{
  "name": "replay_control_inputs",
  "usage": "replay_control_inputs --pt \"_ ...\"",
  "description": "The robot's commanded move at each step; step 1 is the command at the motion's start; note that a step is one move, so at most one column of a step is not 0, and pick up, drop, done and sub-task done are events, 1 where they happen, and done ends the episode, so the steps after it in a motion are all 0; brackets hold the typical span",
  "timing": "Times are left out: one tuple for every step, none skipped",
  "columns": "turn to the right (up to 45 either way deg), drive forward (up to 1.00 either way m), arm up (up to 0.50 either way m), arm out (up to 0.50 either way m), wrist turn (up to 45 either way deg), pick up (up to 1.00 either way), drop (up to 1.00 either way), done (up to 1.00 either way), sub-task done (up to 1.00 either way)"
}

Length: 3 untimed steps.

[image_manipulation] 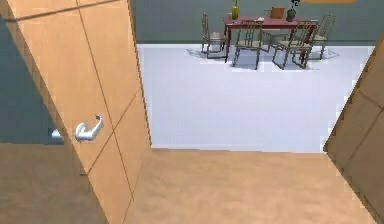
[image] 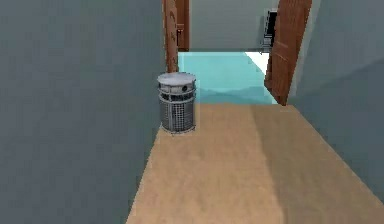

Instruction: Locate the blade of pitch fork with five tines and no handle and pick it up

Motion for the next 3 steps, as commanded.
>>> replay_control_inputs --pt "0.0 0.70 0.00 0.00 0.0 0.00 0.00 0.00 0.00" --pt "21.0 0.00 0.00 0.00 0.0 0.00 0.00 0.00 0.00" --pt "0.0 1.00 0.00 0.00 0.0 0.00 0.00 0.00 0.00"
